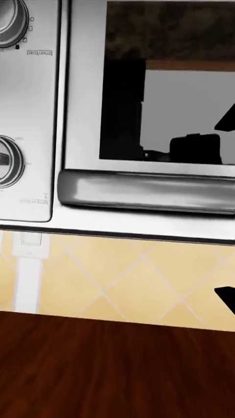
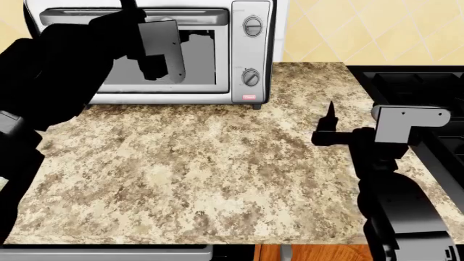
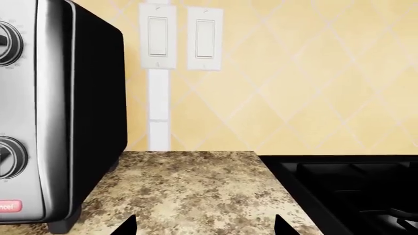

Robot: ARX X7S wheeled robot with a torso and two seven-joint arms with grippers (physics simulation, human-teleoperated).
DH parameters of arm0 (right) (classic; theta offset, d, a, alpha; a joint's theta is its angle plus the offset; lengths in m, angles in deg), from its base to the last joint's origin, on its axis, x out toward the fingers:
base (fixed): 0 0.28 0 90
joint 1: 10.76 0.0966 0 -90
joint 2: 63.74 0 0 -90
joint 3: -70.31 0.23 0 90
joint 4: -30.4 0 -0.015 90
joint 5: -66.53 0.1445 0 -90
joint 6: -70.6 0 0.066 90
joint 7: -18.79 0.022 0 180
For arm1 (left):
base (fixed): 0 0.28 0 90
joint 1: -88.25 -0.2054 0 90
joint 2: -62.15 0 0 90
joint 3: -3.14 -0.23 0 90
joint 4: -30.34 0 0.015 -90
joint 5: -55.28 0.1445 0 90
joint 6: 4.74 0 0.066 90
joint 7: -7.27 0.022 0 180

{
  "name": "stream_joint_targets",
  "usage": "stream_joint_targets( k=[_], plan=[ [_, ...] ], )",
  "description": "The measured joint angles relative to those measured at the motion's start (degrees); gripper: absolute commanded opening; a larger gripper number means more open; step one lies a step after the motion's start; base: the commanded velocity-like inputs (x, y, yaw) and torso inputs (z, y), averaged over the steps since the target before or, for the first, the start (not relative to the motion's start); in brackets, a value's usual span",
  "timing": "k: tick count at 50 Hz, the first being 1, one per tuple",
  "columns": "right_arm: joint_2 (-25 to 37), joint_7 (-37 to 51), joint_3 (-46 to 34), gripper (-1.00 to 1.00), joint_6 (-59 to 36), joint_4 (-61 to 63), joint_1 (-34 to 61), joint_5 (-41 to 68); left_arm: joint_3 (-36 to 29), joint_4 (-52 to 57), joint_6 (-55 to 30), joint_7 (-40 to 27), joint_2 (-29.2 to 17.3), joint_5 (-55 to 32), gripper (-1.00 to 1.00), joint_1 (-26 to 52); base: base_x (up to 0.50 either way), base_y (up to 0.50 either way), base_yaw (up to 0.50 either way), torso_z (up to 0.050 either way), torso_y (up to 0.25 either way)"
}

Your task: Open the toaster oven door.

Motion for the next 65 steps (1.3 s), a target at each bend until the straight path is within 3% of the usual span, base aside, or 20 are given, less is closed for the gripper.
stream_joint_targets(
  k=[37, 51, 52, 65],
  plan=[
    [0.95, 0.80, 0.49, 1.00, 0.20, 0.14, -0.41, 0.64, -3.07, -23.55, 13.14, -4.20, 9.42, 1.16, 1.00, 3.71, 0.00, 0.00, 0.00, 0.000, 0.000],
    [1.21, 1.10, 0.73, 1.00, 0.36, 0.19, -0.75, 0.94, -5.70, -27.93, 14.92, -5.39, 11.62, 0.05, 1.00, 4.76, 0.00, 0.00, 0.00, 0.000, 0.000],
    [1.23, 1.12, 0.75, 1.00, 0.38, 0.17, -0.75, 0.96, -5.99, -28.07, 14.94, -5.46, 11.71, -0.13, -1.00, 4.82, 0.00, 0.00, 0.00, 0.000, 0.000],
    [1.30, 1.28, 0.86, 1.00, 0.80, -0.12, -0.91, 1.23, -9.07, -28.98, 14.92, -6.71, 12.26, -2.56, -1.00, 5.61, 0.00, 0.00, 0.00, 0.000, 0.000]
  ],
)
